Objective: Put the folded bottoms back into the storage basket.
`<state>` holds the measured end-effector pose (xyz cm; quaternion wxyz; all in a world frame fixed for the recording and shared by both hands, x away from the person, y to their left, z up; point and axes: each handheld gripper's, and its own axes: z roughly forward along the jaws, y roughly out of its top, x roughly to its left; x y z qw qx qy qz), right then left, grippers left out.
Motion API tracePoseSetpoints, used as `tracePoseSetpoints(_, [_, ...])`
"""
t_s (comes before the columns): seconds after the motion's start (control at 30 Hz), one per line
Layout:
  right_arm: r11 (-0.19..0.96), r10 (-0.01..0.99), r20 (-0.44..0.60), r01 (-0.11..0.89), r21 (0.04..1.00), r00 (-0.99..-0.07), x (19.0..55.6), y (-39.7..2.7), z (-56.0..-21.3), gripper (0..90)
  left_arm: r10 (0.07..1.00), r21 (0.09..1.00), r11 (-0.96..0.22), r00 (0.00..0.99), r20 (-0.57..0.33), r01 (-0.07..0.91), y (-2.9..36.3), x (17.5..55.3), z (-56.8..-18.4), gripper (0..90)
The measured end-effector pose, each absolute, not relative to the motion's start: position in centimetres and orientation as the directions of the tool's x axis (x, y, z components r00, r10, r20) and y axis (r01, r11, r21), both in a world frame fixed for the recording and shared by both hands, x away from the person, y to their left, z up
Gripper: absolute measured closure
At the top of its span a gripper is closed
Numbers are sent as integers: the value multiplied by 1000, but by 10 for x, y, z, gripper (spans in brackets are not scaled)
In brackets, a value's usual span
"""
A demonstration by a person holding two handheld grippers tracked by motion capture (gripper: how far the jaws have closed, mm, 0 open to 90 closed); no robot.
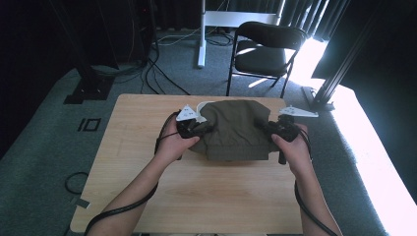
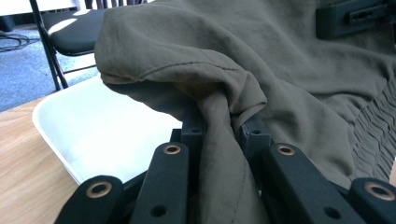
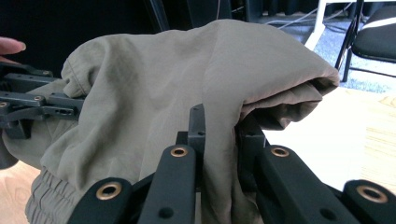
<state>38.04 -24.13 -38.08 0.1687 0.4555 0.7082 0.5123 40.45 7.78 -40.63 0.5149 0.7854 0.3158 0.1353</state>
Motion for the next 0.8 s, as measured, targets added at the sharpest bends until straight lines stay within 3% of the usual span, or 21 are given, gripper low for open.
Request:
tracePoseSetpoints(0.5, [-6,839,307,557,830,-449,442,-247,-395,808,667,884,-239,729,-150,401,69,457,-412,787])
tracePoseSetpoints(0.8, [-14,864,299,575,818,-405,471,-241,-407,808,705,864,-261,696,-134,431,64,483,-420,787])
